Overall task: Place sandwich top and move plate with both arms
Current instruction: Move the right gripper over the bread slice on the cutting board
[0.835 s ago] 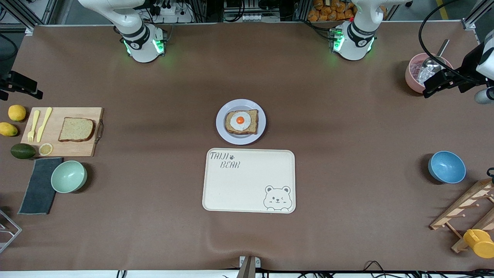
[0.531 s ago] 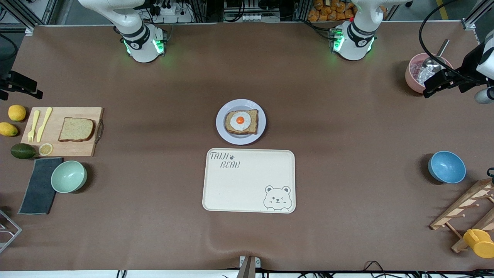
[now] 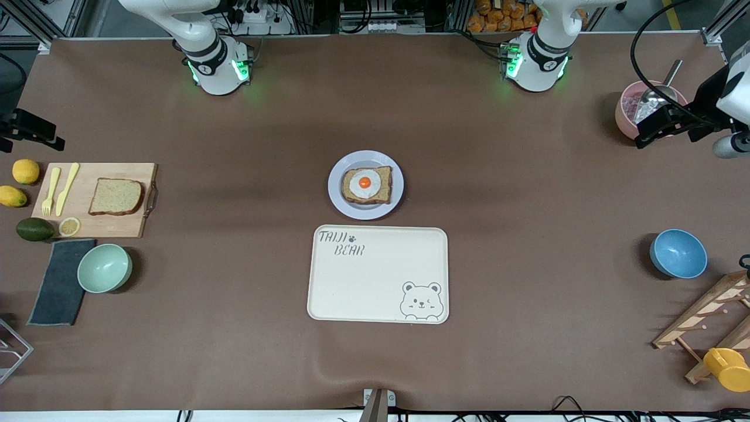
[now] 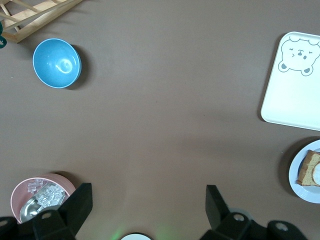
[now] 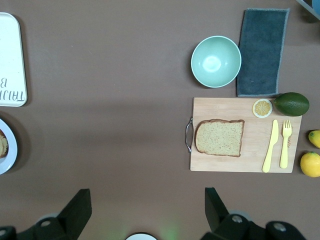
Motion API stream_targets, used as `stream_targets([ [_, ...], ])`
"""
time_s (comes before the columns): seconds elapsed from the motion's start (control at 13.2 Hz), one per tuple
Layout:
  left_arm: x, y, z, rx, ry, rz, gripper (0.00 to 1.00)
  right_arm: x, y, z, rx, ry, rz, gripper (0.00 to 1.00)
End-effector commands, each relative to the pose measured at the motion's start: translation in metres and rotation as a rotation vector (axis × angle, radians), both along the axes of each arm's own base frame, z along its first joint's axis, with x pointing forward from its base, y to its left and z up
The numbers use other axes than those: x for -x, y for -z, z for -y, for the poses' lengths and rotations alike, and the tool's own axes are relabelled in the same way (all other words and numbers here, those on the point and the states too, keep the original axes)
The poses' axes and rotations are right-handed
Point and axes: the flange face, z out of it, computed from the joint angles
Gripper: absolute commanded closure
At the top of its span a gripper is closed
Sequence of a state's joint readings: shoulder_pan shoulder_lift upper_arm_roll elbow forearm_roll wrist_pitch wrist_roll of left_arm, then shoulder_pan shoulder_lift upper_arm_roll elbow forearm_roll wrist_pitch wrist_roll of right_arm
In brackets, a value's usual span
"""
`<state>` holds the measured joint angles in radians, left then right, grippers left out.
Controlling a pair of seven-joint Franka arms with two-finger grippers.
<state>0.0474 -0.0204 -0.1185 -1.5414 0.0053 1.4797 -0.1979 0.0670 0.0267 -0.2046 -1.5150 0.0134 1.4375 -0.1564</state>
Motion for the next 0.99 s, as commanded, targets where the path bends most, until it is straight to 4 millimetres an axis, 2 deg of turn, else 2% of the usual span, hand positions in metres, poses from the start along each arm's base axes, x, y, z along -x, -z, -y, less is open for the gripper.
stream_targets([
  [0.0, 0.002, -0.002, 0.000, 0.013, 0.008, 0.002, 0.00, -0.005, 0.018, 0.004, 0.014, -0.010, -0.026, 0.00],
  [0.23, 0.002, 0.001, -0.002, 0.005, 0.004, -0.004, 0.00, -0.010, 0.047, 0.006, 0.012, -0.004, -0.071, 0.00],
  [0.46, -0.006, 0.014, -0.004, 0.000, 0.001, -0.008, 0.00, -0.012, 0.061, 0.022, 0.008, 0.024, -0.081, 0.00],
  [0.68, -0.016, 0.024, -0.011, 0.003, -0.009, -0.008, 0.00, -0.019, 0.086, 0.061, -0.005, 0.022, -0.093, 0.00],
  [0.91, -0.019, 0.025, -0.013, 0.004, -0.016, -0.006, 0.00, -0.014, 0.121, 0.097, -0.012, 0.051, -0.076, 0.00],
])
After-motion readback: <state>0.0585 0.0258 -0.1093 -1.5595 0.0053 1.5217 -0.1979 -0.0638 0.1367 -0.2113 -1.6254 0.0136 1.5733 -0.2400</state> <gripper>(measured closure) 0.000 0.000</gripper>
